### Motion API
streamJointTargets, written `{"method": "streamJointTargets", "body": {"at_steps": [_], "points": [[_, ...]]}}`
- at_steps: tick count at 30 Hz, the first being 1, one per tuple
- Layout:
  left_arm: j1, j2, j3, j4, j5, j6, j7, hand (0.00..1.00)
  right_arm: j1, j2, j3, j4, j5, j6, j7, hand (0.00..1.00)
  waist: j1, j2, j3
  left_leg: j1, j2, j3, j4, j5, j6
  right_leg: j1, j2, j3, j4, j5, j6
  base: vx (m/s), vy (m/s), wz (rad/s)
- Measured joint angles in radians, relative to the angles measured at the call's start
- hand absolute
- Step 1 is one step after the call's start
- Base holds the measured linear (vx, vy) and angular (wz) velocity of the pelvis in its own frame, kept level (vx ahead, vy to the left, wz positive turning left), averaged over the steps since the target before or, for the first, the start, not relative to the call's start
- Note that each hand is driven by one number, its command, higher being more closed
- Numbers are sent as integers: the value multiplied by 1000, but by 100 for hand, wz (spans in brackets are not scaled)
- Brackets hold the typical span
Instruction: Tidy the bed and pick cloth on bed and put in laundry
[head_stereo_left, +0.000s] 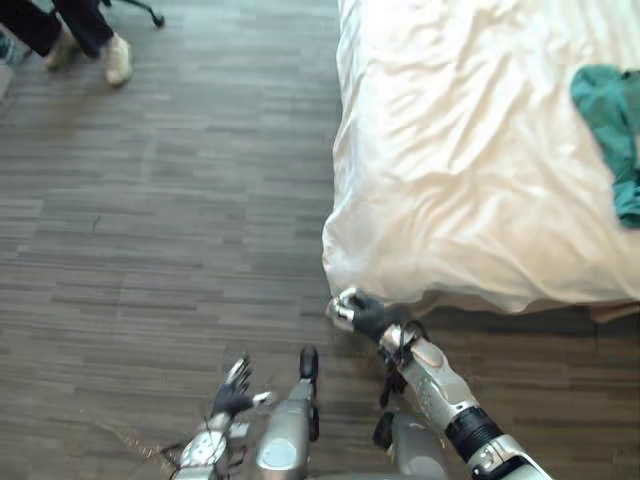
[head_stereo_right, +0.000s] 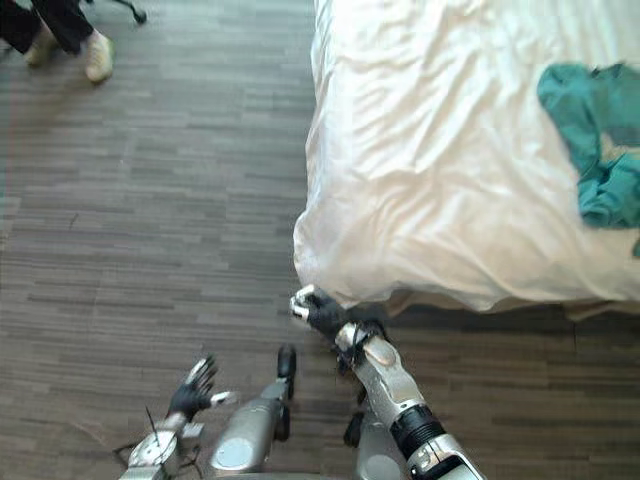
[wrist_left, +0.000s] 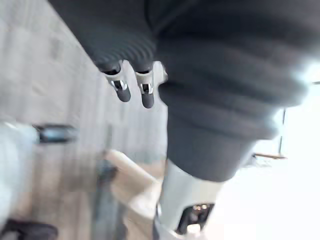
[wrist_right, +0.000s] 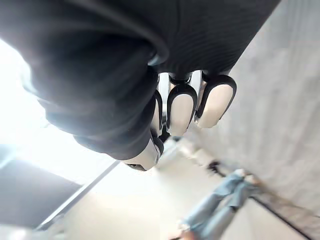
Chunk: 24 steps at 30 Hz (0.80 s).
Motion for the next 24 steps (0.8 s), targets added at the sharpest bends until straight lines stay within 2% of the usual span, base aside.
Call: {"method": "streamJointTargets", "body": {"at_steps": [2, 4, 5, 6, 8, 10, 12, 13, 15, 18, 21, 23, 24], "points": [[0, 1, 1, 13, -1, 17, -8, 0, -67, 5, -47, -26, 30, -1, -25, 100, -11, 2, 1, 5, -2, 5, -8, 0, 0, -2, -5, 6, 0, 0, 0, 46, 9, -13], [1, 6, 3, 32, -1, 22, -27, 0, -177, -14, -116, -12, 40, 14, -83, 100, -19, 14, 8, -6, -2, 10, -8, 4, -5, -19, -7, 8, 8, 1, -1, 46, 6, 0], [-7, 2, 2, 32, -1, 22, -43, 0, -275, -47, -159, 22, 48, 32, -123, 100, -18, 33, 23, -23, -2, 15, -8, 14, -11, -38, -9, 9, 13, 4, -5, 50, -2, -5], [-11, 2, 2, 32, -1, 22, -47, 0, -295, -55, -166, 30, 53, 37, -132, 100, -18, 38, 28, -27, -2, 15, -8, 17, -11, -42, -9, 9, 13, 5, -6, 49, -4, 2], [-66, 3, 4, 22, -1, 14, -57, 0, -469, -123, -214, 100, 69, 74, -194, 100, -17, 81, 96, -69, -5, 15, -3, 36, -9, -83, -11, 9, 14, 28, -14, 29, -14, 3], [-103, 3, 1, 8, -1, 14, -60, 0, -569, -166, -242, 170, 77, 97, -237, 100, -16, 112, 138, -119, -5, 13, -2, 53, -5, -129, -9, 7, 5, 52, -16, 10, -40, 3], [-130, -4, -4, 9, -1, 15, -64, 0, -619, -209, -266, 271, 78, 124, -297, 100, -9, 136, 153, -172, -5, 11, -2, 62, -2, -180, -4, 7, 1, 71, -26, 7, -50, 1], [-151, -7, -16, 12, -1, 15, -64, 0, -623, -245, -290, 337, 78, 130, -335, 100, 5, 151, 166, -193, -4, 11, -1, 70, 6, -201, 0, 9, 1, 78, -28, 20, -37, -1], [-168, -10, -28, 17, -1, 13, -61, 0, -624, -281, -312, 358, 82, 117, -343, 100, 10, 168, 179, -221, -6, 12, -1, 79, 13, -229, 0, 14, 1, 83, -35, 32, -24, -5], [-189, -21, -21, 44, 1, 10, -26, 0, -627, -288, -313, 340, 89, 95, -344, 100, 2, 168, 186, -227, -10, 29, -1, 76, 14, -248, -2, 36, 1, 84, -35, 34, -2, -13], [-188, -43, 25, 35, 8, 2, -6, 0, -510, -286, -400, 225, 98, 58, -346, 100, -2, 158, 190, -231, -9, 42, -1, 61, 9, -250, -3, 36, 0, 74, -23, 0, 0, 0], [-180, -45, 58, 27, 8, -1, 0, 0, -358, -268, -470, 136, 103, 12, -332, 100, -4, 133, 190, -227, -8, 51, -1, 56, 12, -250, -4, 39, 0, 68, -18, 18, 17, -9], [-172, -40, 78, 22, 8, -1, 0, 0, -246, -239, -513, 91, 114, -27, -302, 100, -10, 107, 188, -219, -6, 61, -1, 50, 12, -246, -2, 47, 0, 63, -17, 35, 21, -24]]}}
